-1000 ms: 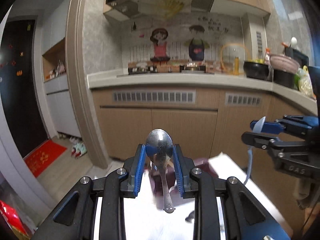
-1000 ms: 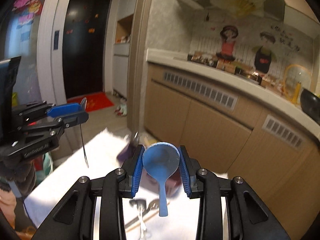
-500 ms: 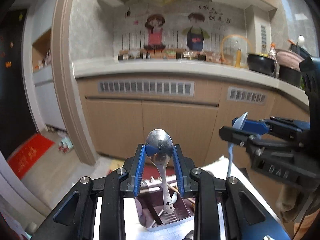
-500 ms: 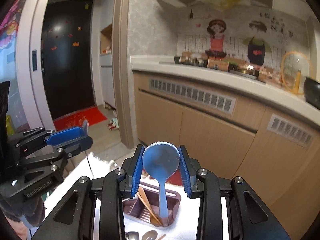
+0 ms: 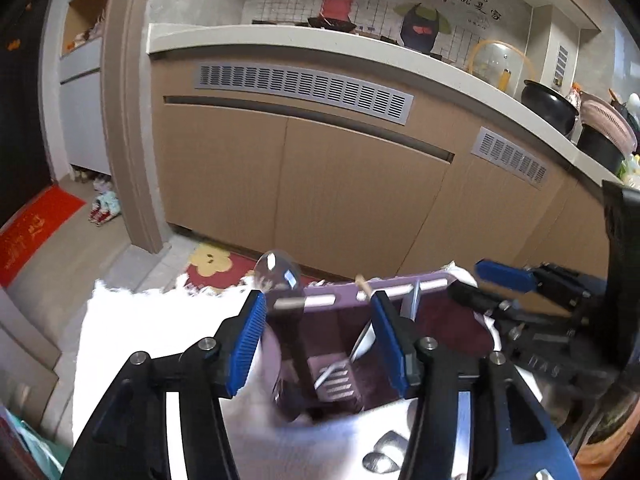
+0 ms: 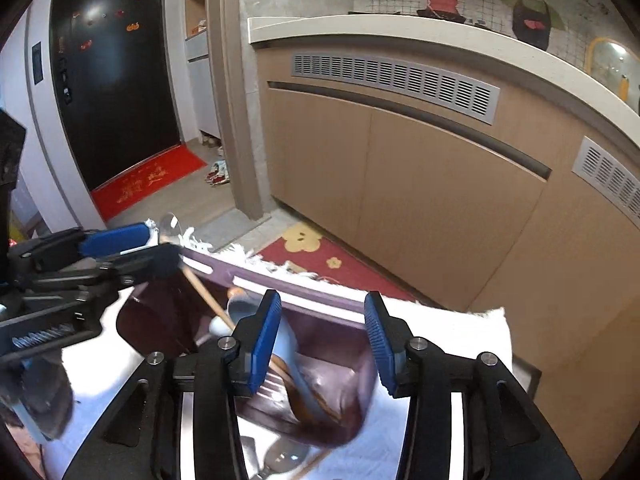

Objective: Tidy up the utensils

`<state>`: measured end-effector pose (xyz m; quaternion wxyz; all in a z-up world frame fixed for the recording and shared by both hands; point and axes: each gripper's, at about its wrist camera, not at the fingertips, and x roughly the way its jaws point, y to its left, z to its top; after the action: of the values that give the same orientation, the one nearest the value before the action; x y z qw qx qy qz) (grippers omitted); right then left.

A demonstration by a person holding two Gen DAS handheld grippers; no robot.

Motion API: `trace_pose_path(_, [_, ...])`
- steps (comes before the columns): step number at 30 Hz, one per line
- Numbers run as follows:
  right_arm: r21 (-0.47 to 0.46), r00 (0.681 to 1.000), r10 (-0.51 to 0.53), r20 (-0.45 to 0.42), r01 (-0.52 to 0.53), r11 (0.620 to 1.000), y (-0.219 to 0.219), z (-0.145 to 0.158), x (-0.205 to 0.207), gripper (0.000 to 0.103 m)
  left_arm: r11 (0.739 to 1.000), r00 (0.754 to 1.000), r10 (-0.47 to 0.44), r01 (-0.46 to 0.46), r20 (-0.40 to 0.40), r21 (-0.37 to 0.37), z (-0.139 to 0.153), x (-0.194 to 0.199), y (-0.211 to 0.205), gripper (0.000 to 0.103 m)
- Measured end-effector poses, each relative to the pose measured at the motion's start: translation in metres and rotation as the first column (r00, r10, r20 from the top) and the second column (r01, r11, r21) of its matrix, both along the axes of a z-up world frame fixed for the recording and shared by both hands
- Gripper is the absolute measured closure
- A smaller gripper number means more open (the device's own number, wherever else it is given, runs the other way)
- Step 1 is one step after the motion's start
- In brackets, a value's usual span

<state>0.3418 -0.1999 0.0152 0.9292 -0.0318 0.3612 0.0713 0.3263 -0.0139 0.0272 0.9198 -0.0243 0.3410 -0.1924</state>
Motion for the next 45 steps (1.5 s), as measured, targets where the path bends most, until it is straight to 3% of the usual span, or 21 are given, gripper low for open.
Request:
trace_pose_path(8, [-0.048,0.999,0.039,0.024,-0.038,0.998,-0.001,-0.010,-0.062,0.049,0.998,1.000,-0.024,0.024,0.008,0.053,-0.015,-0.062,0.005,0.033])
trace_pose_path(15, [-0.094,0.977,0.170,-0.131,-0.183,0.979,0.034,-0.065,-0.094,0.049,0.996,0.994,-0.012,0.021,-0.109,0.085,-0.053,-0.102,0.011,0.033])
trace_pose_path(23, [-0.107,0.942,0.251,-0.224,-0.279,0.954,0.076,-0.103,-0.092,0.049,0.997,0.990,0.050,-0.041,-0.135,0.065,-0.065,-0.124,0.045,0.026])
trace_pose_path(32, [-0.111,0.940,0.222,-0.259,-0.257,0.960,0.079,-0.111,-0.073,0.050,0.997,0.982,0.056,-0.045,-0.179,0.064,-0.077,-0.120,0.053,0.026])
trace_pose_path(34, [-0.105,0.941,0.208,-0.268,-0.243,0.964,0.077,-0.110,-0.076,0.070,0.997,0.981,0.050,-0.038,-0.188,0.069,-0.079,-0.119,0.051,0.026])
trace_pose_path(45, [-0.007,0.967,0.084,-0.240,-0.089,0.996,0.000,-0.096,-0.121,0.070,0.994,0.969,-0.041,0.065,-0.244,0.091,-0.080,-0.126,0.008,0.026])
